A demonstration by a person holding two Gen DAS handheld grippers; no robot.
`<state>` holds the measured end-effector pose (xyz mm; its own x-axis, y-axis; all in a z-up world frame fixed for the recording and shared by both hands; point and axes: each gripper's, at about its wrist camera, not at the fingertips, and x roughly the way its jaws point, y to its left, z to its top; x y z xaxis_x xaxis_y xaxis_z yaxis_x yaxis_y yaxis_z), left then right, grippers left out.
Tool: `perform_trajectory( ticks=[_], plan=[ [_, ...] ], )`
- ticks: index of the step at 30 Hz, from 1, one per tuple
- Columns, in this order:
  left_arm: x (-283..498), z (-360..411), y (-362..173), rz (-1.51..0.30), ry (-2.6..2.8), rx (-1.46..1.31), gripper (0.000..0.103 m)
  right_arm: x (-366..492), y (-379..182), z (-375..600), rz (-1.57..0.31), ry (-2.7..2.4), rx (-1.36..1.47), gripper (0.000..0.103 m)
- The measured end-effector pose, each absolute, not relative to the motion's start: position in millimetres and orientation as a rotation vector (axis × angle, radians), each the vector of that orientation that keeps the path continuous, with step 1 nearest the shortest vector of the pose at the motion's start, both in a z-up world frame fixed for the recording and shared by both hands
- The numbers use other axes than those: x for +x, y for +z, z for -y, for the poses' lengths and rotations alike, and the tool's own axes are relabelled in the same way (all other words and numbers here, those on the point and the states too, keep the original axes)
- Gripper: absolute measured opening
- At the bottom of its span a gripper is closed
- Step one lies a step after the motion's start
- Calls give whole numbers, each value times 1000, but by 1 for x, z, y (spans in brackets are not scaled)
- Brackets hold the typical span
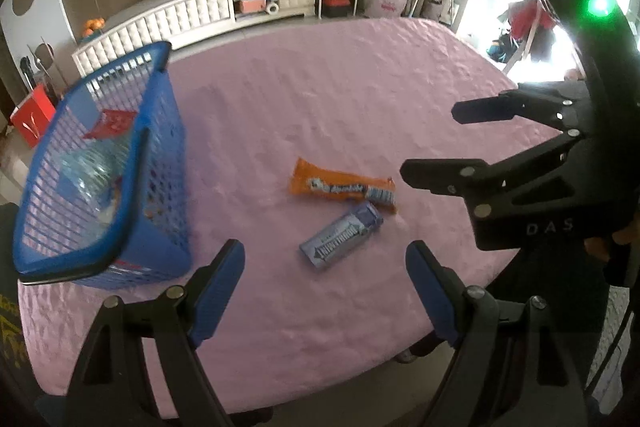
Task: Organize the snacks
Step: 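Grasp the orange stick snack with the right tool and lift it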
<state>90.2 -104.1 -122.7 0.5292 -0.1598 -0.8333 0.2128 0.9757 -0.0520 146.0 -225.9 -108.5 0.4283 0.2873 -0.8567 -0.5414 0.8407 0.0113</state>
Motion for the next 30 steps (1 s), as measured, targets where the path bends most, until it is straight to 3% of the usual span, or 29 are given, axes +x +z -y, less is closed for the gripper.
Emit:
perform_trajectory(
  ticks=[13, 21, 23, 30],
  plan=[
    [110, 100, -163, -1079, -223, 38, 81, 181, -162, 205, -1066, 597, -320, 82],
    [114, 98, -176, -1112, -217, 46, 81, 190, -190, 188, -1135, 637, -372, 50],
    [115, 99, -178, -1115, -220, 48, 81, 190, -194, 189, -1139, 644, -368, 35],
    [120, 100, -181, -1114, -238, 83, 81, 185, -195, 196, -1104, 649, -361, 20]
  ],
)
